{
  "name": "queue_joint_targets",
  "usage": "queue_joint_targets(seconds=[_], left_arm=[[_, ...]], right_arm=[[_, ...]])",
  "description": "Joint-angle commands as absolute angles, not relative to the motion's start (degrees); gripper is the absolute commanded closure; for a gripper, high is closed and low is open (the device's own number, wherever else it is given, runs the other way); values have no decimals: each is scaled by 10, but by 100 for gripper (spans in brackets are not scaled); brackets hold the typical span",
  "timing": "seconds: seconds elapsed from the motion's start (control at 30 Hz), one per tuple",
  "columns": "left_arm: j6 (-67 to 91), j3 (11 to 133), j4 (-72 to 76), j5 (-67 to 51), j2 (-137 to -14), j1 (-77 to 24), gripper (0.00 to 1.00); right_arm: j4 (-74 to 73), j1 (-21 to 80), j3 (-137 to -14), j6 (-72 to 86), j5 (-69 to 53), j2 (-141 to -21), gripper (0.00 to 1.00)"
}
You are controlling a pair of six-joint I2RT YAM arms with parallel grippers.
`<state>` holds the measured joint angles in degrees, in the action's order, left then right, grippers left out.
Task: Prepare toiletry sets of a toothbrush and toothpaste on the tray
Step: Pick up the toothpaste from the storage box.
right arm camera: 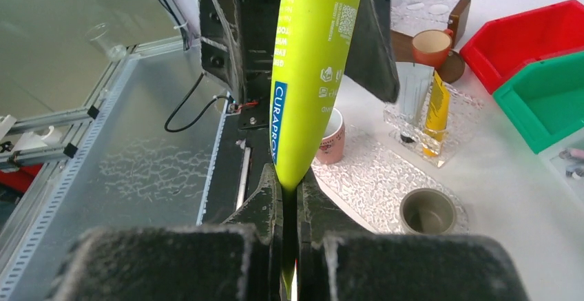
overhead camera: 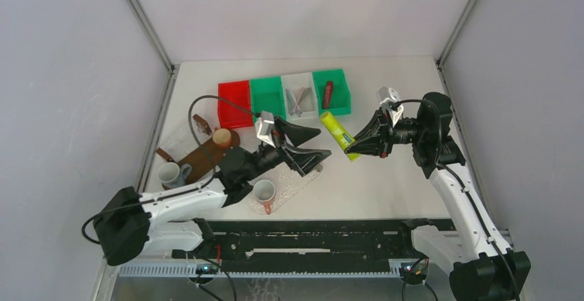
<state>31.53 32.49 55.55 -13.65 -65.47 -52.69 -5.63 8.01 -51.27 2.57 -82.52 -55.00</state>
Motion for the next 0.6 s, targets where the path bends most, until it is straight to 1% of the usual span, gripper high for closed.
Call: queue_joint_targets(seconds=[0.0,0.07,0.17,0.3,0.33,0.43,0.57], left_arm=[[313,373,679,-107,-705,-550,2],[318,382,710,-111,-730,-558,4],[327,401,743,-139,-760,-564,9],[340,418,751,-162,-783,-565,22],[342,420,751,-163,-789,-565,27],[348,430,750,-172,-801,-565,48],[350,437,741,-188,-805,-562,82]], right_arm=[[-37,89,-515,-10,-856,-549,100],[-41,92,-513,-16,-855,-551,100],[-55,96,-513,-30,-851,-556,100],[-58,99,-509,-39,-849,-561,100],[-58,100,-507,-42,-849,-562,100],[-60,107,-503,-50,-847,-564,100],[-68,111,-501,-63,-846,-566,100]])
